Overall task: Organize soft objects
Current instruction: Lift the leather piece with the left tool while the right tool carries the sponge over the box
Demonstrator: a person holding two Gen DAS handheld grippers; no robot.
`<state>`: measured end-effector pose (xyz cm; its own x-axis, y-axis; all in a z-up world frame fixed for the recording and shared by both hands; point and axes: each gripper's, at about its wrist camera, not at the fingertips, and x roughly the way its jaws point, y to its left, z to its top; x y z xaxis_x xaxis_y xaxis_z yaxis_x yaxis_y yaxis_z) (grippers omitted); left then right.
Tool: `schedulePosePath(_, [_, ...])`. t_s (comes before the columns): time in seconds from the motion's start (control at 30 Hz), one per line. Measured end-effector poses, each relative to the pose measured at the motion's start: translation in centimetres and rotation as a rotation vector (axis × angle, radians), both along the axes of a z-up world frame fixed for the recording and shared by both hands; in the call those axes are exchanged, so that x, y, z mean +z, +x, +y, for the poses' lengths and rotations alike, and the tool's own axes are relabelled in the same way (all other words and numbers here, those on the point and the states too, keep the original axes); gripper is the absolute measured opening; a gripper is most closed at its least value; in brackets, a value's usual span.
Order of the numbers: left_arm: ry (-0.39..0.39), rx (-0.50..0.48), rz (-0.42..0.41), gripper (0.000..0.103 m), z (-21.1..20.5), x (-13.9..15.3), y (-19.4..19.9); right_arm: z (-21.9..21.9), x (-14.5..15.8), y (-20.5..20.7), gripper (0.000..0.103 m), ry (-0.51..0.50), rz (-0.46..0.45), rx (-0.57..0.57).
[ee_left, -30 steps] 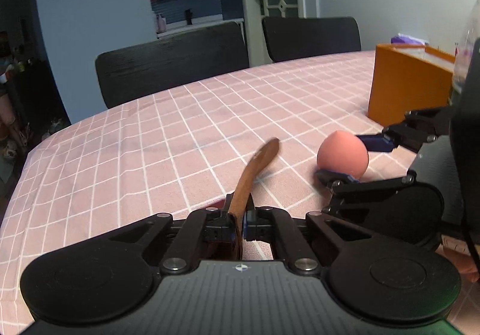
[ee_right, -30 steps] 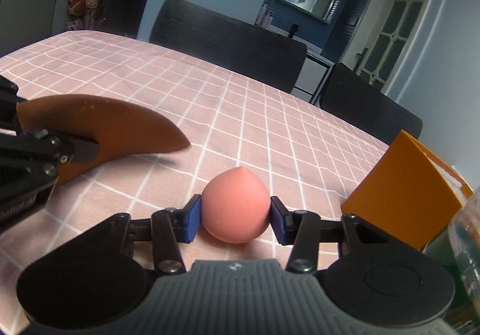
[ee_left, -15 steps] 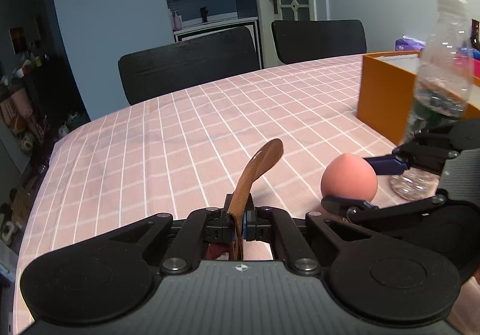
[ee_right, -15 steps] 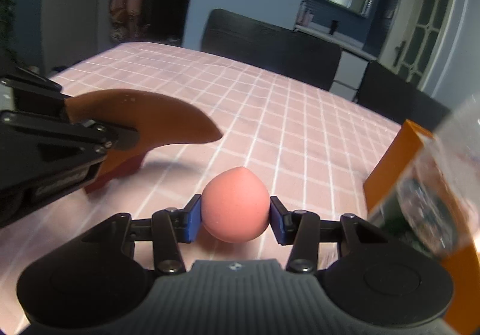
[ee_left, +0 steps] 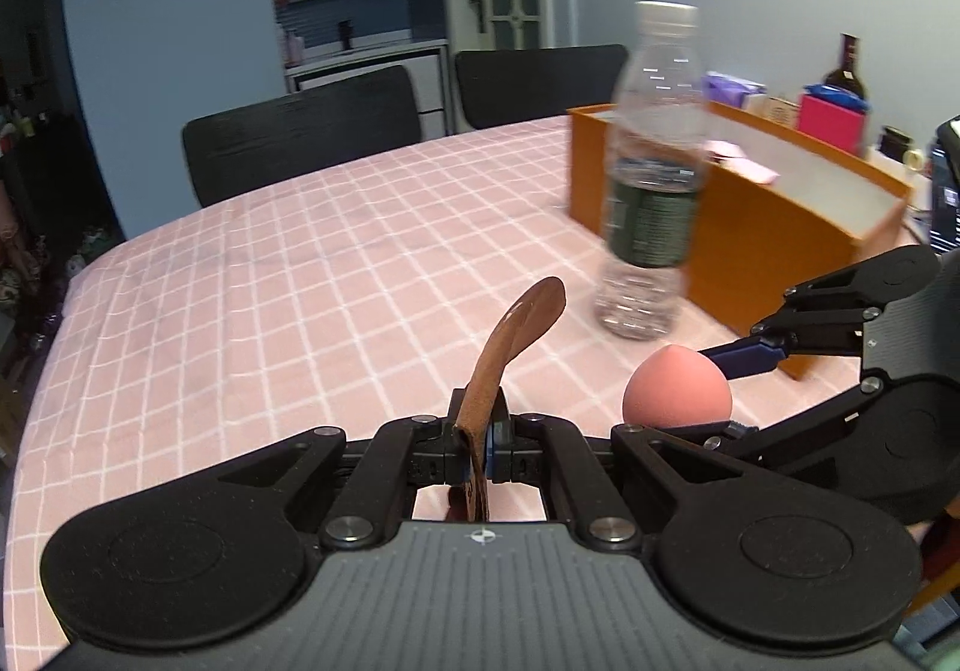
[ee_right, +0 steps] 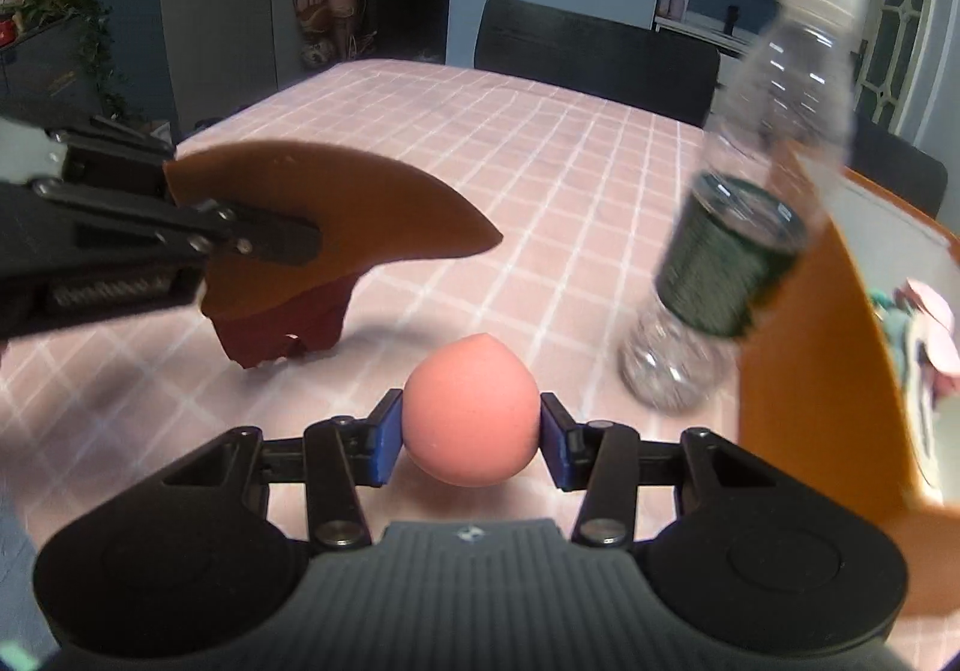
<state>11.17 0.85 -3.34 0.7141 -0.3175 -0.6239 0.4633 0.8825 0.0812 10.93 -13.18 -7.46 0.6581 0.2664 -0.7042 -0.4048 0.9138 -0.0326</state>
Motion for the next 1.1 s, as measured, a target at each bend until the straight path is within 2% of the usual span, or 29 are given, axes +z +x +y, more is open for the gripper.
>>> schedulePosePath(0.43, [-0.070,-0.179,-0.012,0.004,-5.8,3.1,-4.5,-8.4,3.1,-5.0,0.046,0.013,0.049,-0.077])
schedulePosePath(0.6, [-0.101,-0.241,-0.069,0.004,-8.6,5.1,-5.2,-11.9,5.1,-6.0,0.046,0.023,0.041,-0.125])
schedulePosePath(0.9, [-0.196,-0.306,-0.163,0.004,-13.6,9.3,-4.3,-16.5,10.2,-6.2,0.046,0.021,-0.085,-0.194])
schedulePosePath(1.1, [-0.231,-0.305,-0.180,0.004,-17.4,10.8,-1.6,-20.0,12.6,-3.7,0.046,0.044,-0.093,-0.232])
